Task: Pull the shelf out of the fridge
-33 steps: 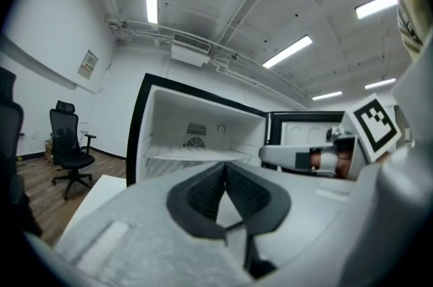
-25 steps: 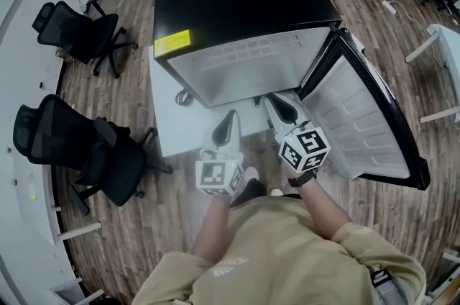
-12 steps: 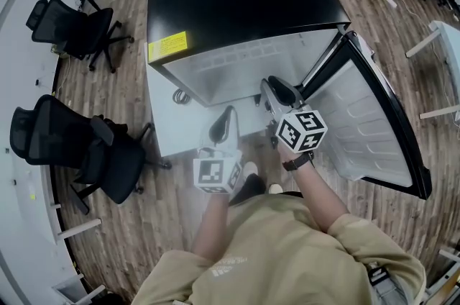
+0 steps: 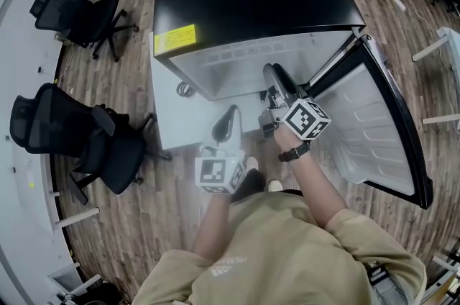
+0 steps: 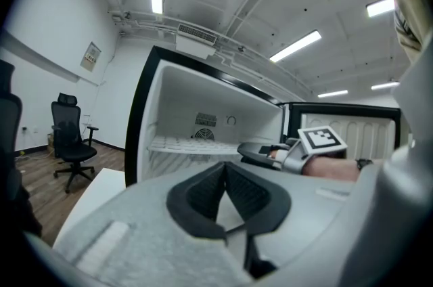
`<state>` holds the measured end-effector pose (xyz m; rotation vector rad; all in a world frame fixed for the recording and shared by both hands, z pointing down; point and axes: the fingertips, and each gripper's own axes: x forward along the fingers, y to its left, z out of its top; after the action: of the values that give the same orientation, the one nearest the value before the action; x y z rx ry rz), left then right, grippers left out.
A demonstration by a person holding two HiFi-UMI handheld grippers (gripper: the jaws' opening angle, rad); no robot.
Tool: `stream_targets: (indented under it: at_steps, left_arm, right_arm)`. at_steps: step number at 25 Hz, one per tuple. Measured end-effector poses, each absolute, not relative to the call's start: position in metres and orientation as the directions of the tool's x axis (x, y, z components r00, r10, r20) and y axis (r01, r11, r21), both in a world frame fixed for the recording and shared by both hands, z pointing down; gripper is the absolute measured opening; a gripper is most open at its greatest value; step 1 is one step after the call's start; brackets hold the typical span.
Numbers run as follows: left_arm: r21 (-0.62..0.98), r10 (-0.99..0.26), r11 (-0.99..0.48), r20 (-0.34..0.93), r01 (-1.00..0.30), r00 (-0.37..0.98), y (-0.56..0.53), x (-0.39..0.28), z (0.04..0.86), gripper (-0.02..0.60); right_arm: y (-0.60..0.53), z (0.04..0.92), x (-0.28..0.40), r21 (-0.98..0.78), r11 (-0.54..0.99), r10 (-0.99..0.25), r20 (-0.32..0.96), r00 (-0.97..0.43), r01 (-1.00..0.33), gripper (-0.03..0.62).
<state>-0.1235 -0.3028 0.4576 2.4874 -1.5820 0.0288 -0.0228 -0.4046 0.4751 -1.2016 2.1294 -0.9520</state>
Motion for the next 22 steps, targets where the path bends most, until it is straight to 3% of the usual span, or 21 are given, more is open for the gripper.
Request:
stream_targets:
  at_steps: [5,16,22]
  left_arm:
    - [0.152,-0.894,-0.404,0.142,-0.902,0.424,-0.301,-0.126,0.457,0.002]
    - [0.166,-0.898,-0.367,0.192,-0.915,0.395,-0.301,-0.145,0.472,0.002]
    - [0.159,-0.900,-0.359,0.201,-0.920,0.387,-0.298,-0.149,0.474,0.002]
  right_arm:
    - [-0.420,0.485,-0.022,-0.888,0.271,-0.897,-0.093,-0.432,-0.372,0.240]
    - [-0.456,0.496,-0.021,-0.972,0.197,-0.922,-0.139,-0.362,-0.130,0.255]
    - [-0.477,0.493,-0.025,-0.977,0.189,-0.925,-0.143,-0.351,-0.100,0.255]
